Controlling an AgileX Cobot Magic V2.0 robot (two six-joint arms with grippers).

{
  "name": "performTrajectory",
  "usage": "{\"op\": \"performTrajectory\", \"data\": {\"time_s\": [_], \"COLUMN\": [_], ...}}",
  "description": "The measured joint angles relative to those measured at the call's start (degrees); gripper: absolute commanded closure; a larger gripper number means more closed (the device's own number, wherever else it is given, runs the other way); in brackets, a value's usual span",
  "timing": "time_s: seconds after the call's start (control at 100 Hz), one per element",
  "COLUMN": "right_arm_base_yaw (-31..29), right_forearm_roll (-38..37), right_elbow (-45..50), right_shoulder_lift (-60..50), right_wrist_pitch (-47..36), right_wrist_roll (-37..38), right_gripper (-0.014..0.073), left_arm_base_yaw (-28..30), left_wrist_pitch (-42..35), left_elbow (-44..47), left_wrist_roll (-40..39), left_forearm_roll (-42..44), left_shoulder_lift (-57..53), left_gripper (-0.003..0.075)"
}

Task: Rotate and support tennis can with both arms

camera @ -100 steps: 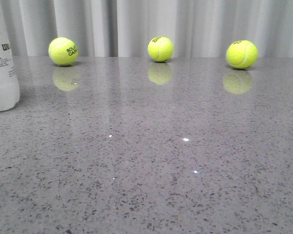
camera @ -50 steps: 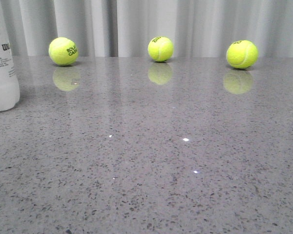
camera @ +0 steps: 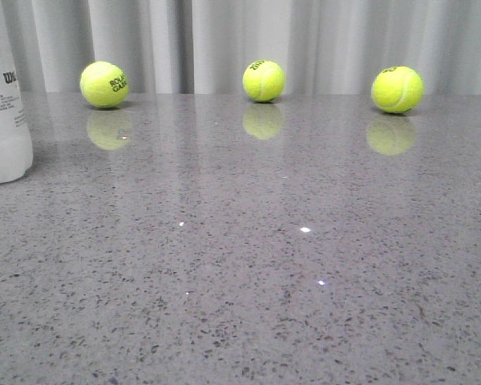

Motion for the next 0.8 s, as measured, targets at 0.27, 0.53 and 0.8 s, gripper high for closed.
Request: {"op": "performTrajectory", "data": {"time_s": [0.27, 0.53, 0.8], "right_arm_base_yaw": [0.0, 0.0, 0.0], "right_forearm_roll": [0.0, 0.0, 0.0], "right_elbow": [0.0, 0.0, 0.0], "right_shoulder_lift": [0.0, 0.0, 0.0], "right_wrist_pitch": [0.0, 0.0, 0.0], "right_wrist_roll": [0.0, 0.0, 0.0], "right_gripper": [0.0662, 0.0662, 0.0662], "left_arm_base_yaw": [1.1, 1.1, 1.1], "left_wrist_pitch": [0.3, 0.5, 0.6], "left_elbow": [0.0, 0.0, 0.0], "left_wrist_roll": [-0.8, -0.9, -0.9], "left_forearm_roll": [0.5, 0.5, 0.5], "left_shoulder_lift": [0.0, 0.0, 0.0], "left_gripper": [0.0741, 0.0741, 0.0741]}}
